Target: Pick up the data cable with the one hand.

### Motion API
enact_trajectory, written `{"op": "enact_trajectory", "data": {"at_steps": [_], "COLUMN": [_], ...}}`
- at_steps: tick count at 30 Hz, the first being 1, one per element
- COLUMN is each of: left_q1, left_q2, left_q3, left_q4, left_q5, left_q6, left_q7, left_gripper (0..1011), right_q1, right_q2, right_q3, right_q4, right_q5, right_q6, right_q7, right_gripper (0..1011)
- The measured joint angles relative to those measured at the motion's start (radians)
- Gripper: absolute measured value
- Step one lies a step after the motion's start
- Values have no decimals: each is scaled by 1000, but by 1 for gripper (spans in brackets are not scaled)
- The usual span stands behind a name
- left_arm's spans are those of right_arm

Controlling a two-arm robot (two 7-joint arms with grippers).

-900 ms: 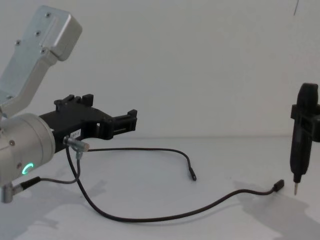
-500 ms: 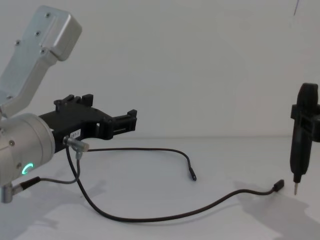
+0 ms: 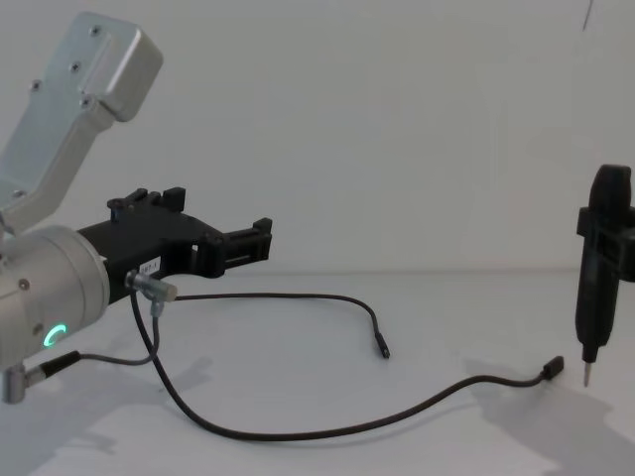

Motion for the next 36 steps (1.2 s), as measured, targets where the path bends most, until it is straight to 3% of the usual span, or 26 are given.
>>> {"op": "enact_trajectory", "data": {"at_steps": [10,17,26,36], "left_q1": [-1,-10,-31,-82], "left_q2": [1,18,61,113], "left_q3": [0,2,4,10], "left_q4": [0,-12,-45,-89], "left_q5": [0,-11,-47,-109], "left_q6": [3,19,68,174], "left_q7": [-5,-50,-154,-305], "left_gripper": [1001,1001,1001,1001], "right_q1": [0,0,0,0], "right_q2": [0,0,0,0], "right_q3": [0,0,0,0], "right_q4": [0,0,0,0], "right_q5": [0,0,0,0], "right_q6": [0,0,0,0], "right_q7": [0,0,0,0], "right_gripper": [279,279,279,279]}}
